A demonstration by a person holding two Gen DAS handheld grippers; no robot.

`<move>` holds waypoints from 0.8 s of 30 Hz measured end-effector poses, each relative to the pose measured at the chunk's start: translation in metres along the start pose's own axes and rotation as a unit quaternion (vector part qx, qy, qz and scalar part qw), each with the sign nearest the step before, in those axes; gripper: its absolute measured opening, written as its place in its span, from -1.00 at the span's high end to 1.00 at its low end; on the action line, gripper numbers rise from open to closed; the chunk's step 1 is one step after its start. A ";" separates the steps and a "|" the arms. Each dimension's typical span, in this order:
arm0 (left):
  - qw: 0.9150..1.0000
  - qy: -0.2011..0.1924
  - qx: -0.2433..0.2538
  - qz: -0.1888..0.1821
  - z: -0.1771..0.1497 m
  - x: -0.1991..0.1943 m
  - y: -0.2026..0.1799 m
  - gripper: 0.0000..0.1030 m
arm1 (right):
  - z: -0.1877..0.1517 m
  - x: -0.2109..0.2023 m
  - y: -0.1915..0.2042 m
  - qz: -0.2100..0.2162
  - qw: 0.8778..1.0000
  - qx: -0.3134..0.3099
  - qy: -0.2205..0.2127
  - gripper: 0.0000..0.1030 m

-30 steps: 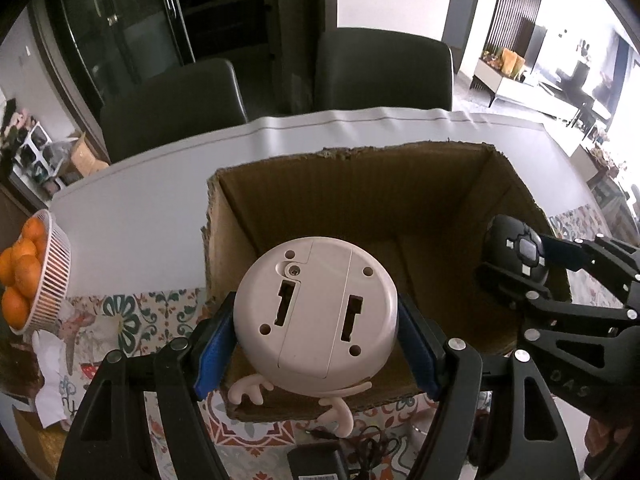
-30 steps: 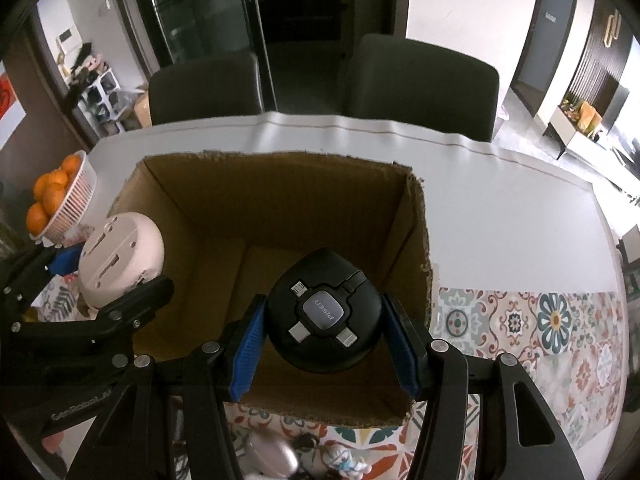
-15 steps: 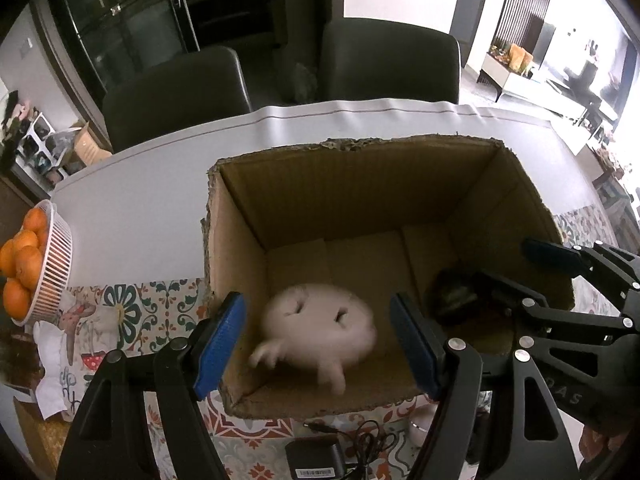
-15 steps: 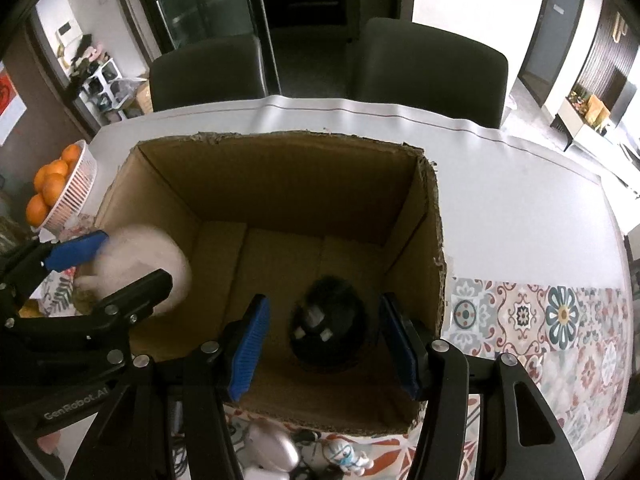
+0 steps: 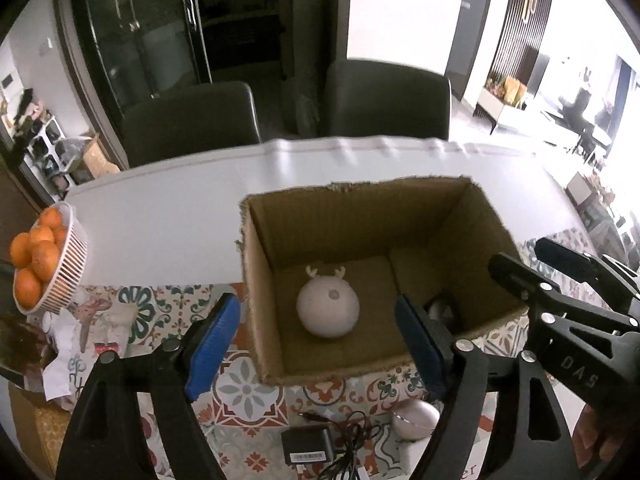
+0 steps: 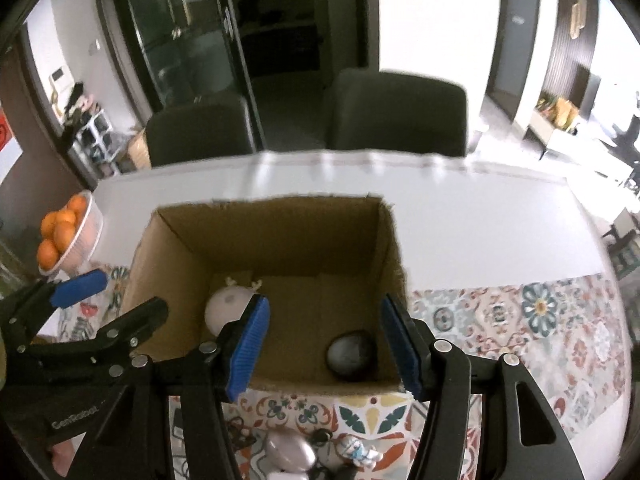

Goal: Organize rigid objects
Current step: 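Open both grippers to drop the toy and device into the box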

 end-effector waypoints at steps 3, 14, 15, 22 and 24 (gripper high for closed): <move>1.000 -0.027 -0.003 0.011 0.000 -0.019 0.003 -0.71 | 0.002 -0.019 0.001 -0.005 1.000 0.010 -0.025 -0.17; 0.995 -0.087 -0.019 0.050 -0.016 -0.069 0.017 -0.89 | -0.010 -0.067 0.009 -0.020 0.996 0.013 -0.089 -0.37; 0.995 -0.089 -0.022 0.050 -0.019 -0.071 0.018 -0.90 | -0.013 -0.070 0.009 -0.018 0.996 0.014 -0.092 -0.39; 0.993 -0.100 -0.035 0.051 -0.041 -0.088 0.021 -0.90 | -0.031 -0.087 0.015 -0.010 0.994 0.019 -0.106 -0.40; 0.992 -0.102 -0.037 0.058 -0.050 -0.092 0.022 -0.91 | -0.038 -0.093 0.016 -0.009 0.994 0.018 -0.110 -0.40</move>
Point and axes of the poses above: each gripper's, at about its wrist camera, not at the fingertips, and x roughly the way its jaws point, y to its left, z to its top, the point moved 9 cm from there along x, roughly the way its jaws point, and after that the axes turned 1 degree about z, right-handed, at the moved point
